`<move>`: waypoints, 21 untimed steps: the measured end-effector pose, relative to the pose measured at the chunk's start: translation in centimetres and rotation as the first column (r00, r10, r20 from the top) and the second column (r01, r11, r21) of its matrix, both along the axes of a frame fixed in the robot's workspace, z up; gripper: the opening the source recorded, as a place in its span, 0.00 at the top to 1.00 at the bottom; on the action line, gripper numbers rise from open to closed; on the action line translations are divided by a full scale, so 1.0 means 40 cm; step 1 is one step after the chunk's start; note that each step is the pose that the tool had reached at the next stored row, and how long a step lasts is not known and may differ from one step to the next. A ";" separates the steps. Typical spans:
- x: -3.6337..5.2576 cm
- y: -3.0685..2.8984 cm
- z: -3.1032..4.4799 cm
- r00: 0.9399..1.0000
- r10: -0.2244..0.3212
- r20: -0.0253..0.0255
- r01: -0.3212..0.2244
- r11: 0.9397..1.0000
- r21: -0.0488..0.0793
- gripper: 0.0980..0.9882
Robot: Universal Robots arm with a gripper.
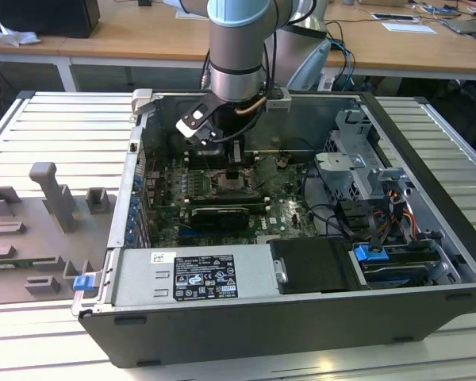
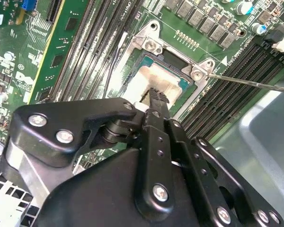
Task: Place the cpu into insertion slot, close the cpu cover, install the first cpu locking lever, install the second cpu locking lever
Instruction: 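Place the cpu into insertion slot, then close the cpu cover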
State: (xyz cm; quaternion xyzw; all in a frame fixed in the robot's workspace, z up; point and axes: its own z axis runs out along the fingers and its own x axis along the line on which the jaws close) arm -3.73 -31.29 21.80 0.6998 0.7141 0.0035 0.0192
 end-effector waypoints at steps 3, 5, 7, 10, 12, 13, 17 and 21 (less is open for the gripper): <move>0.000 0.000 0.004 1.000 0.000 0.000 0.000 1.000 0.000 0.99; 0.000 0.000 0.007 1.000 0.000 0.000 0.000 1.000 0.000 0.99; 0.000 0.000 0.011 1.000 0.000 0.000 0.000 1.000 0.000 0.99; 0.000 0.000 0.022 1.000 0.000 0.000 0.000 1.000 0.000 0.99; 0.000 0.000 0.030 1.000 0.000 0.000 0.000 1.000 -0.001 0.99; 0.000 0.000 0.031 1.000 0.000 0.000 0.000 1.000 -0.001 0.99; 0.000 0.000 0.043 1.000 0.000 0.000 0.000 1.000 -0.001 0.99; 0.000 0.000 0.048 1.000 0.000 0.000 0.000 1.000 -0.002 0.99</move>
